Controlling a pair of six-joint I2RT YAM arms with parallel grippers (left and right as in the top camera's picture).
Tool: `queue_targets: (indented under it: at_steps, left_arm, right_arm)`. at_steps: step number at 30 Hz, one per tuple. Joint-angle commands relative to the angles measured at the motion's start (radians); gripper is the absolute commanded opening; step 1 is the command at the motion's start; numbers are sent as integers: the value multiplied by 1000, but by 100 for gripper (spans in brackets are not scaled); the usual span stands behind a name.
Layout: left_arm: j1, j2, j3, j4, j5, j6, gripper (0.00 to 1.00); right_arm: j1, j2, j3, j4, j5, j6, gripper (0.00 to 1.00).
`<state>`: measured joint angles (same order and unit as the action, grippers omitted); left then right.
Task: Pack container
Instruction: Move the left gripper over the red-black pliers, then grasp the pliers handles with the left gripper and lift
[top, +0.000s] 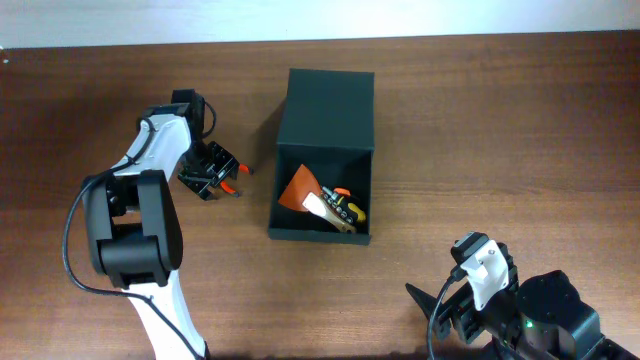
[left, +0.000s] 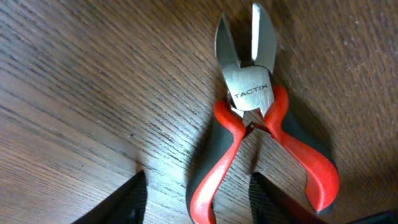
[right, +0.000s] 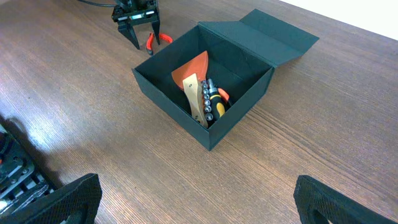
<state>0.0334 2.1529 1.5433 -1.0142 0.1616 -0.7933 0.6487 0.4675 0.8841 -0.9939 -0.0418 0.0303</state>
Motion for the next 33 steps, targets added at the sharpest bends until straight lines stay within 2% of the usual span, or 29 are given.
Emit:
queue_targets:
  at_steps: [1,14,24,33]
  left_arm:
    - [-1,37,8,-2,19,10,49]
    - [-1,37,8,-83,-1,10,34]
    - [-1,37,8,-83,0,10,4]
    - [-1,2,8,-83,0,10,2]
  right_arm:
    - [-1,-5,3,3,16,12,99]
    - [-1,-5,3,3,16,12,99]
    - [-1,-5,3,3,16,12,99]
    - [-1,-5,3,3,16,12,99]
